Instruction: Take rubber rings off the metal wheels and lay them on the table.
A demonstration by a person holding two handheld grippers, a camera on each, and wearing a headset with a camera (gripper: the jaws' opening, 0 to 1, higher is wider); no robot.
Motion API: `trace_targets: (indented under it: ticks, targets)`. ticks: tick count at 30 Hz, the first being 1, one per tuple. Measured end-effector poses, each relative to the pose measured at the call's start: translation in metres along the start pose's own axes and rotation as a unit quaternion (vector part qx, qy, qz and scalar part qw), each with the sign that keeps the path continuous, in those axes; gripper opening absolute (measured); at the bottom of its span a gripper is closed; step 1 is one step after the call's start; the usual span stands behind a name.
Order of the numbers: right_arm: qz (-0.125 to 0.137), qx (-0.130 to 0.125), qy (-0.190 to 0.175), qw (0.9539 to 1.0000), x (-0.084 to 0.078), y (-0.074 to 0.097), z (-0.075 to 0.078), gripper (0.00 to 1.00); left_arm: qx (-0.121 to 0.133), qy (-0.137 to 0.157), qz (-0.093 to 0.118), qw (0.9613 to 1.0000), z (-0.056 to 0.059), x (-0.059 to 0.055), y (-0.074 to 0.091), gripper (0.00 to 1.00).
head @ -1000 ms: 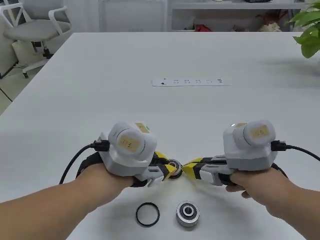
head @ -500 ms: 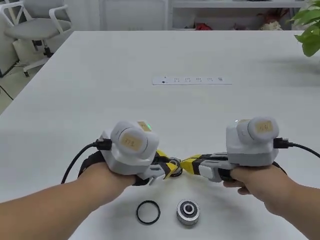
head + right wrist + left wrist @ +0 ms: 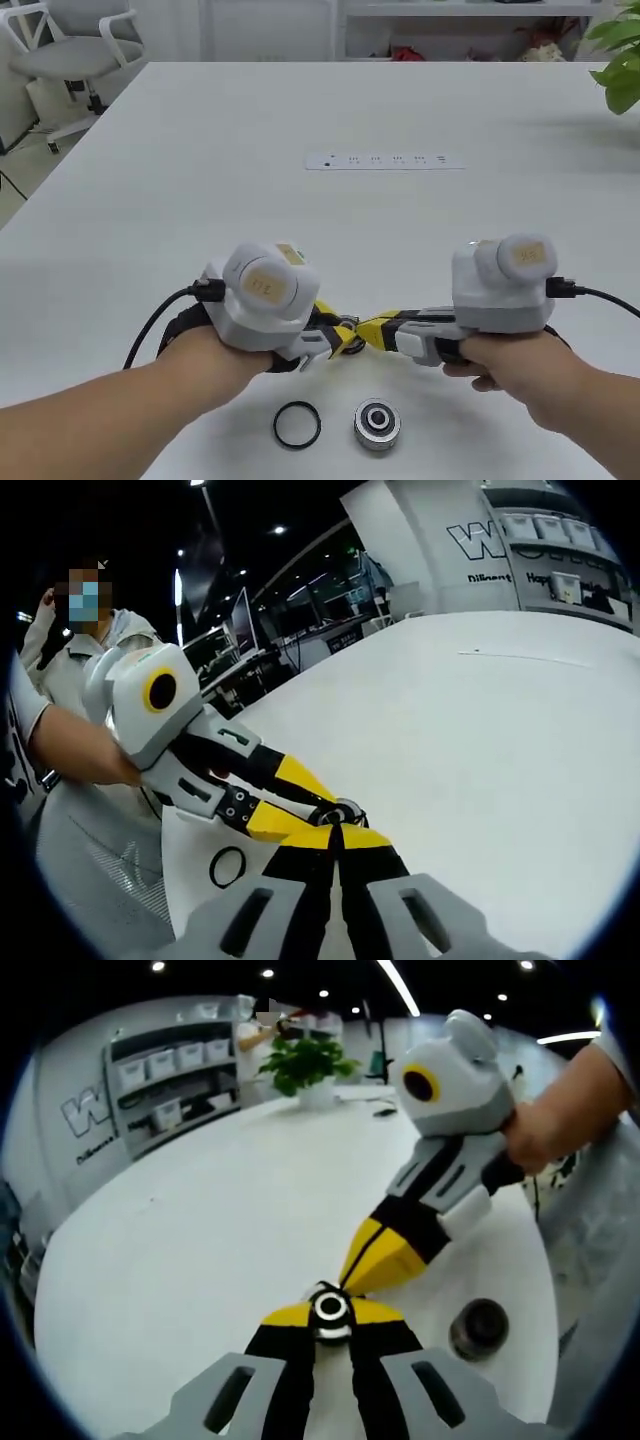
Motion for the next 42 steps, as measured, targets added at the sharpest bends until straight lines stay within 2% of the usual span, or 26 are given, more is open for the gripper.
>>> trace_targets:
  ticks: [3, 5, 7, 16, 18, 24, 32, 42]
  targets:
    - [0.008, 0.002, -0.020, 0.9998, 0.000, 0.001, 0.002, 0.00, 0.000, 0.001, 0.002, 1.0000, 0.000, 0.000, 0.000, 0.12]
    - [0.008, 0.006, -0.020, 0.9998, 0.000, 0.001, 0.001, 0.00, -0.001, 0.001, 0.002, 1.0000, 0.000, 0.000, 0.000, 0.12]
    - [0.017, 0.012, -0.038, 0.9990, 0.002, 0.000, -0.001, 0.00, -0.003, 0.000, 0.003, 1.0000, 0.001, 0.000, 0.000, 0.12]
    - [0.022, 0.021, -0.052, 0.9982, 0.002, 0.001, 0.000, 0.00, -0.004, 0.001, 0.007, 1.0000, 0.001, -0.001, 0.000, 0.12]
    - [0.029, 0.035, -0.066, 0.9968, 0.003, 0.000, -0.004, 0.00, -0.004, 0.001, 0.008, 1.0000, 0.001, -0.001, 0.000, 0.12]
    - [0.030, 0.029, -0.062, 0.9972, 0.004, 0.000, -0.003, 0.00, -0.004, 0.000, 0.007, 1.0000, 0.000, 0.000, 0.000, 0.12]
    - [0.021, 0.004, -0.052, 0.9984, 0.000, 0.003, 0.006, 0.00, -0.004, 0.003, 0.010, 0.9999, 0.000, -0.001, -0.001, 0.13]
    - [0.013, -0.001, -0.050, 0.9987, 0.001, 0.002, 0.008, 0.00, -0.015, 0.007, 0.010, 0.9998, -0.001, -0.001, 0.000, 0.14]
Point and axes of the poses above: the centre of the closed fingertips' face, and the gripper's own axes: y roughly backward along the fingers, z roughly to its right, x roughly out of its top, the point moved 7 cm from there along y, roughly backward along the fingers, and after that the axes turned 14 degrees about z, right-handed, at the moved point
